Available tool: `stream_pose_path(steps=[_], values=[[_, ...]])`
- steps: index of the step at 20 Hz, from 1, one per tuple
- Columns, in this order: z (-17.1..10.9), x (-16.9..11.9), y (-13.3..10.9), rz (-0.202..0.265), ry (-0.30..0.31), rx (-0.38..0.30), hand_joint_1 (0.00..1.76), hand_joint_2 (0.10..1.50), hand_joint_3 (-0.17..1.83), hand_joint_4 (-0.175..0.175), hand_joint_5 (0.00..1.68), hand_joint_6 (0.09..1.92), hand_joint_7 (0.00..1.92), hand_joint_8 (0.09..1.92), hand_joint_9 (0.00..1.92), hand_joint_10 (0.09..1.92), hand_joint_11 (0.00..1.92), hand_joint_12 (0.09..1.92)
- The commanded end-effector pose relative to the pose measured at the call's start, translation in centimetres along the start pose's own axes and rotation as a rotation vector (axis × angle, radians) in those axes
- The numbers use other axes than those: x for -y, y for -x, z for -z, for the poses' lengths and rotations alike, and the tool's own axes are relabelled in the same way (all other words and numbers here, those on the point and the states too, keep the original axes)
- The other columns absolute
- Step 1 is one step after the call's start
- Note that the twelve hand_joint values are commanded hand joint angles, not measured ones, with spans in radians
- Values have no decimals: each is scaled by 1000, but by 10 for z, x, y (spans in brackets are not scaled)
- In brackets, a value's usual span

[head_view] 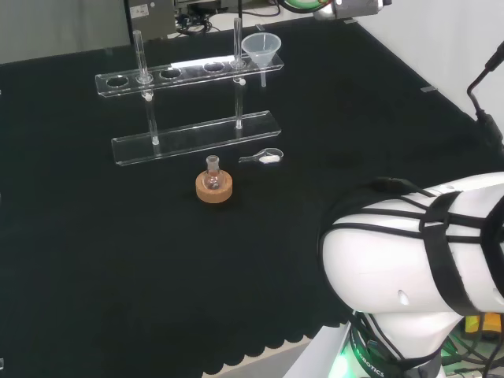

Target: Pick up the funnel from the transparent funnel stand.

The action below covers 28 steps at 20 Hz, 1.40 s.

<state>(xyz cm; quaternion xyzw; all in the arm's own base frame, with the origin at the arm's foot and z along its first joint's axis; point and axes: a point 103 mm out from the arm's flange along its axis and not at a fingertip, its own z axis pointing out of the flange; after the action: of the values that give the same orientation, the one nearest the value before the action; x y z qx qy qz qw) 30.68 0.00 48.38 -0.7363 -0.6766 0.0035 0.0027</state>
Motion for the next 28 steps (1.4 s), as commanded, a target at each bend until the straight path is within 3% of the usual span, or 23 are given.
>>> stream_pose_path(steps=[1, 4, 16, 23, 28], values=[[1, 0, 0, -1, 9, 8, 148, 1085, 506, -10, 199, 87, 0, 353, 76, 697, 14, 1400], [2, 0, -1, -2, 12, 10, 15, 1207, 435, 3, 206, 87, 0, 355, 79, 657, 11, 1387], [-6, -13, 5, -45, -7, 16, 8, 1248, 379, 4, 213, 87, 0, 372, 87, 644, 8, 1388], [-16, -35, 18, -63, -34, 23, 15, 1252, 369, 4, 215, 87, 0, 374, 89, 643, 7, 1388], [-22, -65, 42, -70, -46, 13, 24, 1251, 360, 2, 211, 87, 0, 376, 89, 642, 4, 1389]])
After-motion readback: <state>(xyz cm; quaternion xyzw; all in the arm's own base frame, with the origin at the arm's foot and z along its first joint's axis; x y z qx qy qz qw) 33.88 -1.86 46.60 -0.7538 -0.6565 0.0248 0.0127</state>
